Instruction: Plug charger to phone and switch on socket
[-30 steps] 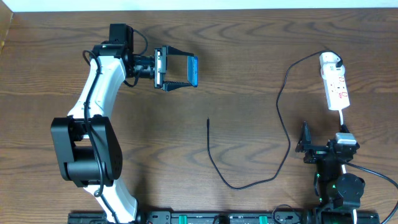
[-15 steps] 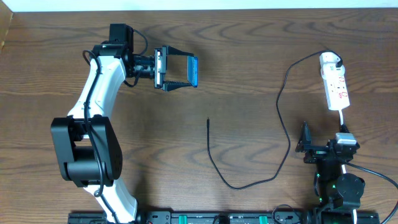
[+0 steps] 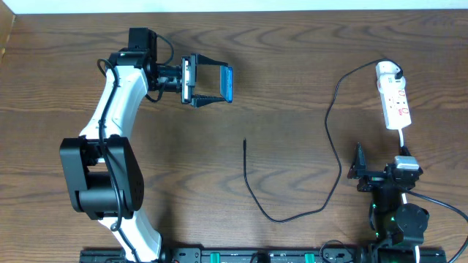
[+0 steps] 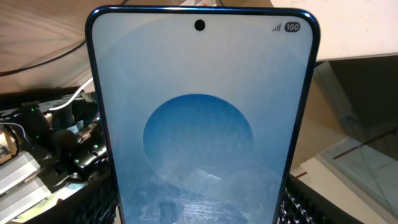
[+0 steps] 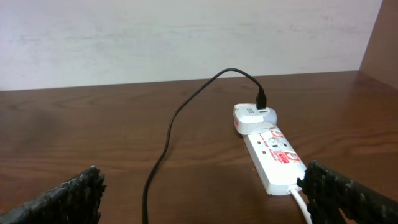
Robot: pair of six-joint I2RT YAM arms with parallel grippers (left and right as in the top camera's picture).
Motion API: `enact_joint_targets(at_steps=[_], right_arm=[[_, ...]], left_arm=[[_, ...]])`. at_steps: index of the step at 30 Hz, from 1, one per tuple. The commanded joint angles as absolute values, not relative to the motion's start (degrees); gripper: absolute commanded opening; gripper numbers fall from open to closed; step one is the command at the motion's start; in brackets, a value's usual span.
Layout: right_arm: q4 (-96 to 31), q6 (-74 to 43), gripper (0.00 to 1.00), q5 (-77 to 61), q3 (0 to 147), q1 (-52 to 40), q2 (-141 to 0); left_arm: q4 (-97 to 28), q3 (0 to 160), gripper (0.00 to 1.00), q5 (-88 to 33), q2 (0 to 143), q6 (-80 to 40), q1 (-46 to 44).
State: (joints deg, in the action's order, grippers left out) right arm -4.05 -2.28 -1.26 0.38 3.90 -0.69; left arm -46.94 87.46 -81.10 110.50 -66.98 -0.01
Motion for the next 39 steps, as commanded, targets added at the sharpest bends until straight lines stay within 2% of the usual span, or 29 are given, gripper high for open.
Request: enact_joint_targets(at_steps=[1,16,32,39], right_arm=[[-4.3,-1.5,0.99,-0.8,0.3,3.7,-0.3],[-4.3,-1.5,0.99,-0.8,0.3,3.7,-0.3],[-4.1,-1.5,0.99,-0.2,0.3,3.7,-0.3],[1.6,-1.9,0.99,-0.2,0.3,3.7,-0.3]], left_arm=[[-47.1,88.1,0.07,-82.9,108.1,-65.1,0.3],[-43.9,88.1,0.07,-73.8,108.1,-64.1,0.3],[-38.0,88.0,0.07,-70.3,108.2,-61.1,0.3],[-38.0,88.0,0.07,-68.9,108.2,-61.1,0.3]])
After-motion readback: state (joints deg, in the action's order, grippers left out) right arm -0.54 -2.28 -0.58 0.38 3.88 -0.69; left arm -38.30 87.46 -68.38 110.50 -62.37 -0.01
